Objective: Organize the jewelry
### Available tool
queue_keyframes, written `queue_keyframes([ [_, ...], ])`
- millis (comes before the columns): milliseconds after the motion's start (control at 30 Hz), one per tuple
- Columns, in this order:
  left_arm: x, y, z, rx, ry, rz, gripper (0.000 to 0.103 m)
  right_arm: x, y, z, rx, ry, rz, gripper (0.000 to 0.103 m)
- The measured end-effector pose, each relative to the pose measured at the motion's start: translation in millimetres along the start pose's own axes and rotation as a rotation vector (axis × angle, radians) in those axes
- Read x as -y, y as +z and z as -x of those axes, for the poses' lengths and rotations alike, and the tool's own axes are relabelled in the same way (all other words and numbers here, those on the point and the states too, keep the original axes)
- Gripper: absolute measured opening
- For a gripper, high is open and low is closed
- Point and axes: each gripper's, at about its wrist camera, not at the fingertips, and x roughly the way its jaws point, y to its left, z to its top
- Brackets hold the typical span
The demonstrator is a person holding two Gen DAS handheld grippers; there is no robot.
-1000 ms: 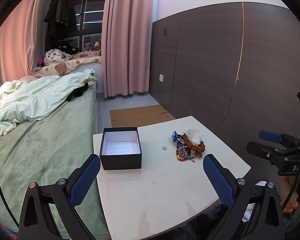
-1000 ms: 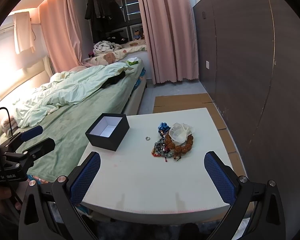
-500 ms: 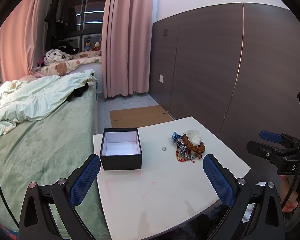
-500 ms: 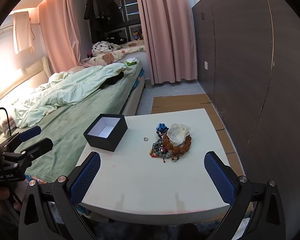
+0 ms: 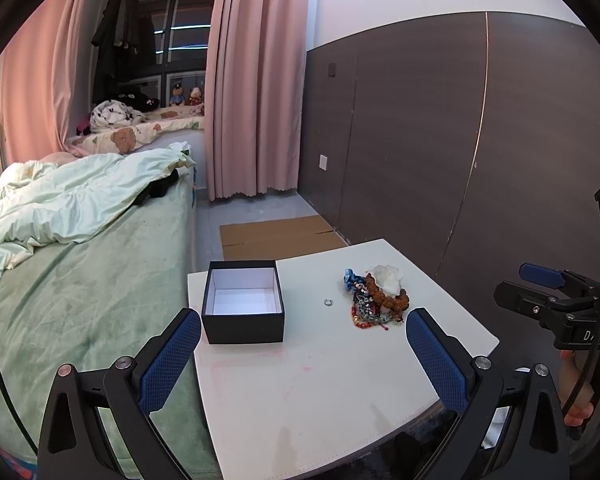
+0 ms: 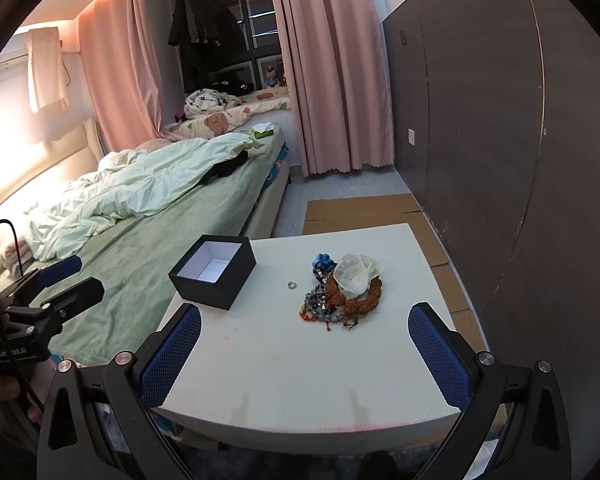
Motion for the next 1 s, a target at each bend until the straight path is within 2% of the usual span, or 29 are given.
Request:
queue_keyframes([
  [733, -1.9, 1.8, 0.0, 0.016, -0.01, 0.021, 0.102, -0.2, 0.9, 4.7, 0.038, -0.003, -0.024, 0.103],
  [1000, 3.9, 11.0, -11.1, 0.013, -0.026, 0.025, 0.102, 13.3, 6.0, -5.4, 0.03, 0.0, -0.088, 0.103],
])
